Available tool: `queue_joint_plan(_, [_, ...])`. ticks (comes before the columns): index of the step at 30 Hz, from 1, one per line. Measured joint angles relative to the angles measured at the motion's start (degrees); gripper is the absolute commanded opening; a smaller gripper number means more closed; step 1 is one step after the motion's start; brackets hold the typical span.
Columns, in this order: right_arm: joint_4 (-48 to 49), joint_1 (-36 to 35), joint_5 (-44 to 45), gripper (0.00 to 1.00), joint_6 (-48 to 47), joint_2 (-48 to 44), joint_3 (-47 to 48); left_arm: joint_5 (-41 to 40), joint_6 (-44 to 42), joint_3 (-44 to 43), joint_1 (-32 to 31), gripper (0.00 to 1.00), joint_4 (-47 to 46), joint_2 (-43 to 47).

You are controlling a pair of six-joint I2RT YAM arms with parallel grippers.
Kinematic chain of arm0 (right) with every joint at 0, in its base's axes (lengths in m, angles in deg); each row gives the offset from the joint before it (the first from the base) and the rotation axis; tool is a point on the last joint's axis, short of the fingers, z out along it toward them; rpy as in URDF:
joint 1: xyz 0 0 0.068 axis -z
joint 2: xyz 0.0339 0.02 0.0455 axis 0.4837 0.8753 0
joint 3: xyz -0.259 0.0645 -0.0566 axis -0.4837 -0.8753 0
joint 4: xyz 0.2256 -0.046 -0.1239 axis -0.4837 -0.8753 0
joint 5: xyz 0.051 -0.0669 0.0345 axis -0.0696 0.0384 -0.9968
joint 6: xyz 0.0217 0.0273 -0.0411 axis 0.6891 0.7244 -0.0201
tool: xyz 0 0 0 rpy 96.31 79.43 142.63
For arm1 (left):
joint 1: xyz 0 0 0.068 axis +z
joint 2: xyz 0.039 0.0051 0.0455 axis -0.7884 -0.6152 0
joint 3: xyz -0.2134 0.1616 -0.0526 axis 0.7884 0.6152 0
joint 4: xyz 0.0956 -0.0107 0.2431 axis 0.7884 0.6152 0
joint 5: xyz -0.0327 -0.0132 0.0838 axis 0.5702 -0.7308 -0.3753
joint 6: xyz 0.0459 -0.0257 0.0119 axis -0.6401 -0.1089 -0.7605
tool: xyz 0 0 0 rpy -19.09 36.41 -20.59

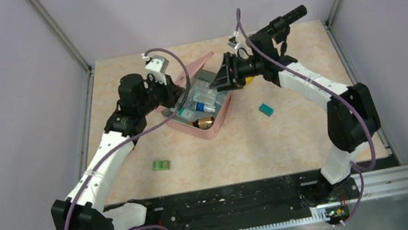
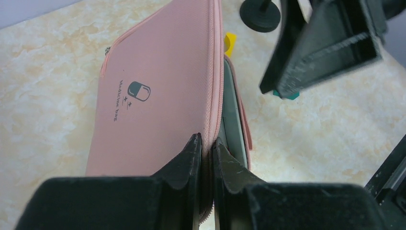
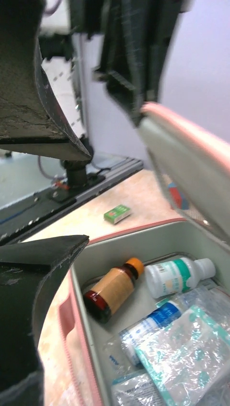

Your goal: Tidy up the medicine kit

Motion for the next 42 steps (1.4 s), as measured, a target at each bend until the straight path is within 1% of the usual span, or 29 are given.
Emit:
queue_joint_plan(4, [-0.7, -0.3, -0.9, 0.57, -12.2, -6.2, -5.6, 0.4, 5.0, 0.0, 2.2, 0.0, -0.5, 0.4])
queue_joint_plan(8, [-3.8, -3.5, 2.5, 0.57, -26.7, -9.0, -5.9, 3.5, 10.8, 0.0, 6.1, 0.0, -1.2, 0.4])
queue_joint_plan(11, [-3.6, -10.7, 7.8, 0.58, -38.2, -11.4, -6.5, 6.8, 15.5, -0.5, 10.0, 0.0, -2.1, -0.2])
queue_joint_plan(14, [-2.0, -18.5, 12.4, 0.59, -46.7, -13.3, -8.6, 9.3, 19.2, -1.1, 12.7, 0.0, -4.1, -1.4])
queue_joint_plan(16, [-0.8, -23.4, 15.2, 0.61, -50.6, -13.0, -9.4, 9.8, 21.0, -1.1, 13.5, 0.0, -5.8, -1.9])
queue_joint_plan(18, [1.1, -27.8, 17.7, 0.61, -53.3, -11.0, -9.6, 9.6, 22.2, -1.1, 13.8, 0.0, -7.0, -2.2])
queue_joint_plan(20, [2.9, -31.0, 20.1, 0.58, -55.2, -8.0, -9.4, 9.0, 22.7, -1.1, 13.9, 0.0, -7.6, -2.3])
queue_joint_plan(23, [4.1, -35.0, 24.2, 0.5, -57.5, -0.4, -6.5, 7.9, 23.2, -1.0, 14.3, 0.0, -8.2, -2.3])
queue_joint_plan(25, [5.1, -37.3, 26.8, 0.49, -57.9, 5.4, -3.8, 7.3, 24.1, -1.0, 15.2, 0.0, -8.9, -2.3])
queue_joint_plan(29, [8.5, -40.4, 31.0, 0.5, -57.5, 12.8, -1.4, 6.5, 26.2, 0.1, 18.0, 0.0, -11.6, -2.3])
queue_joint_plan(35, [11.5, -43.3, 34.8, 0.59, -56.9, 20.4, 4.9, 6.1, 27.5, 1.4, 19.9, 0.0, -13.2, -1.9])
queue_joint_plan(38, [12.8, -44.3, 35.6, 0.59, -56.7, 23.3, 8.6, 6.2, 27.9, 2.1, 20.0, 0.0, -13.3, -1.2])
queue_joint_plan(42, [14.1, -45.3, 36.4, 0.57, -56.6, 26.5, 11.9, 6.2, 28.4, 2.8, 20.2, 0.0, -13.2, -0.3])
